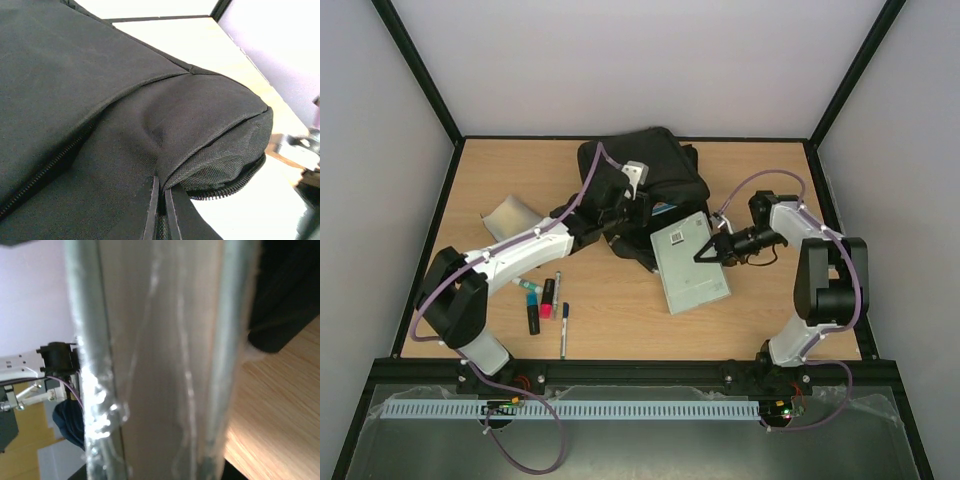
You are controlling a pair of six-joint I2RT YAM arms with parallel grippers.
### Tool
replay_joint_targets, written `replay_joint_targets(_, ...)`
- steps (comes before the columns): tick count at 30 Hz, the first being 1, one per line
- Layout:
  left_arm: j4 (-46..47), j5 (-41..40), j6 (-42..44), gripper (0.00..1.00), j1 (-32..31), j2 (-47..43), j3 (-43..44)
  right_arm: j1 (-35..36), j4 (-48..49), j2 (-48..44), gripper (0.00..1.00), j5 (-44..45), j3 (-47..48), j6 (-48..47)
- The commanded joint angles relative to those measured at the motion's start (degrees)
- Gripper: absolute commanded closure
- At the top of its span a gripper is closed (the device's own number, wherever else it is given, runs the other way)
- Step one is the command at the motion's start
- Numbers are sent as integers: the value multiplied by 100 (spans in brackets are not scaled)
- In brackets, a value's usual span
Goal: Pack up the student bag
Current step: Place the book in the student bag.
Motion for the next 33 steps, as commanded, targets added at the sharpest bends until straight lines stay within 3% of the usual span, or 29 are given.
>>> replay_joint_targets(1,451,297,393,98,-233,-563,-57,134,541,174,99,-800,258,884)
replay_joint_targets(12,-231,422,1132,98,-526,-440,51,428,2200,943,99,-1419,524,1977)
replay_joint_targets(18,-292,386,1257,98,-564,-457,-78,547,2978,1235,99,-1001,489,2179)
replay_joint_targets(33,72,482,1331,98,-599,-713,-587,1237,3072,1164,94,-1077,197,2201)
